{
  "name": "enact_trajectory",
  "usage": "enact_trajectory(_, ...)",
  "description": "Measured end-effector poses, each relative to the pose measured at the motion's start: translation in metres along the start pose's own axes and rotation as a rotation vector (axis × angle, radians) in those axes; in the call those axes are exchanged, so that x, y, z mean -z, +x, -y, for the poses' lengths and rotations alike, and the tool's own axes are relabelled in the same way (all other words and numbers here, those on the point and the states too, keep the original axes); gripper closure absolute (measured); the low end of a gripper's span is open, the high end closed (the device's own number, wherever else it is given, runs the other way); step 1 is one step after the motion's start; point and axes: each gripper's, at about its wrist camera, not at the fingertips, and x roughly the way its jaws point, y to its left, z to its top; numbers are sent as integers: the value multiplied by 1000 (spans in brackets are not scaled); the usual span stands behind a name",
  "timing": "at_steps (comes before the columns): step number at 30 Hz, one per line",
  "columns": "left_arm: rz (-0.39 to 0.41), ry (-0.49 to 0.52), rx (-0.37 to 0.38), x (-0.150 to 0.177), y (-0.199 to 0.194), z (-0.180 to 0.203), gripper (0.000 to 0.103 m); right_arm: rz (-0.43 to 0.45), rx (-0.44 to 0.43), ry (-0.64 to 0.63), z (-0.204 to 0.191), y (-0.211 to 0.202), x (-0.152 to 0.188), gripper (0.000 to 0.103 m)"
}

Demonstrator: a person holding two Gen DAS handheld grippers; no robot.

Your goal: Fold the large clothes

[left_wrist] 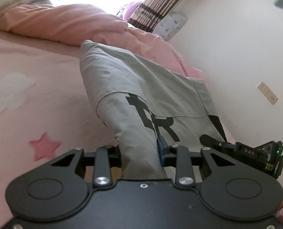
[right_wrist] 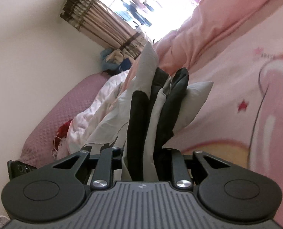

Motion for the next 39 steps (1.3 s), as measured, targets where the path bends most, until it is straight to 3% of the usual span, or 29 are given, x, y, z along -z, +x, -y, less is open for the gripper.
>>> enact_trajectory(5, -50, -51, -4, 40, 10, -41, 68, -25, 133, -8, 16, 13, 34, 79)
enact_trajectory(8, -4, -75, 26, 64, 11, -59, 57, -1, 110, 30, 39, 8, 41, 75)
enact_trajectory(10, -3, -110, 31, 68, 8, -66, 47, -8, 109, 51, 45, 5, 38, 65)
enact_trajectory(12, 5, -99, 7, 63, -1, -66, 46, -2, 146, 21, 40, -1, 35, 54)
enact_trajectory(16, 91, 23, -103, 43, -39, -57, 47, 71, 324, -171, 2, -19, 25, 33)
enact_trajectory(19, 123, 76, -136, 23, -43, -50, 47, 157, 439, -372, -42, -16, 15, 33)
enact_trajectory(21, 120, 86, -156, 11, -32, -47, 47, 178, 456, -483, -67, -3, 12, 34)
enact_trajectory(23, 108, 101, -170, 2, -17, -43, 47, 144, 434, -528, -82, 20, 7, 51)
enact_trajectory(25, 91, 107, -167, 0, -6, -44, 47, 82, 427, -534, -84, 46, 2, 84)
enact_trajectory(27, 72, 96, -152, -6, 15, -44, 47, 20, 469, -557, -78, 71, 1, 93)
enact_trajectory(31, 53, 119, -170, -7, 45, -43, 46, -52, 545, -555, -57, 96, 3, 103)
enact_trajectory(39, 21, 132, -190, -9, 58, -45, 46, -60, 495, -502, -41, 93, 4, 103)
